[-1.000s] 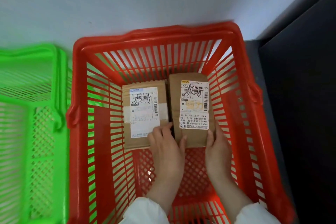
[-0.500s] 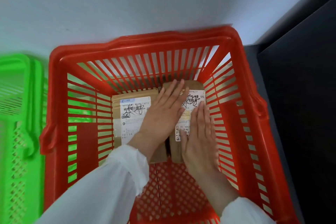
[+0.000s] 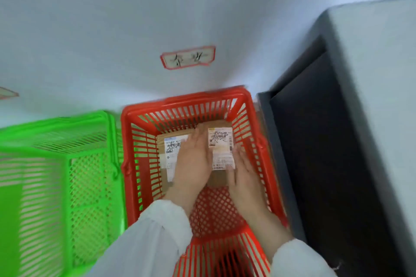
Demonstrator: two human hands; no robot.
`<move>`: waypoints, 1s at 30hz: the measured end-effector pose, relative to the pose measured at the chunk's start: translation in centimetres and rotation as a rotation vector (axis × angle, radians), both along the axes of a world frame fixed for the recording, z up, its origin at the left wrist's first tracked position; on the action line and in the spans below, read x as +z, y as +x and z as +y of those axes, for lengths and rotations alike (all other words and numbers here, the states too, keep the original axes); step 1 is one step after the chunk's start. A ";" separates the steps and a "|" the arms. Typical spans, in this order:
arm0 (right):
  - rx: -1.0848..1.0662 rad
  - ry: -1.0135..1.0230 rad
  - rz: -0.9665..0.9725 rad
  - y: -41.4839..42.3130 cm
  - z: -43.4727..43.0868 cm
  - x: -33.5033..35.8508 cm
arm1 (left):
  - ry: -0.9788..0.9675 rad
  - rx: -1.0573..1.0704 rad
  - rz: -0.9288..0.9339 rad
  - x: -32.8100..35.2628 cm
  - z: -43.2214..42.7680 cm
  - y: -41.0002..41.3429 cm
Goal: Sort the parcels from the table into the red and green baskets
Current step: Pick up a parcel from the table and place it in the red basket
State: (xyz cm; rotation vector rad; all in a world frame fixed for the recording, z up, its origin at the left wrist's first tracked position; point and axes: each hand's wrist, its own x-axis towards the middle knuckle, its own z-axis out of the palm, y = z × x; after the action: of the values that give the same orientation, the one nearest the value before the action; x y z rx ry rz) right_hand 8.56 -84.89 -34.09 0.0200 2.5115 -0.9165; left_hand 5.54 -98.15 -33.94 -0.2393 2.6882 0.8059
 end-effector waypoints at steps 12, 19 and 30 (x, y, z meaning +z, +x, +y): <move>-0.556 -0.425 -0.314 8.0 3.0 35.2 | 0.512 0.611 -0.248 35.4 5.3 10.9; -0.846 -0.583 -0.229 14.6 8.4 45.6 | 0.767 0.657 -0.335 44.5 11.4 17.1; -1.202 -0.796 -0.088 25.3 24.9 55.6 | 0.945 0.521 -0.438 52.7 27.3 22.8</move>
State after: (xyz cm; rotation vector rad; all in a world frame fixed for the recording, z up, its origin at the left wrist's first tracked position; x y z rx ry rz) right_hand 33.83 -60.02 21.56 1.3472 1.6983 -2.1895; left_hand 28.31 -70.87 18.78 -0.7652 1.6114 1.8033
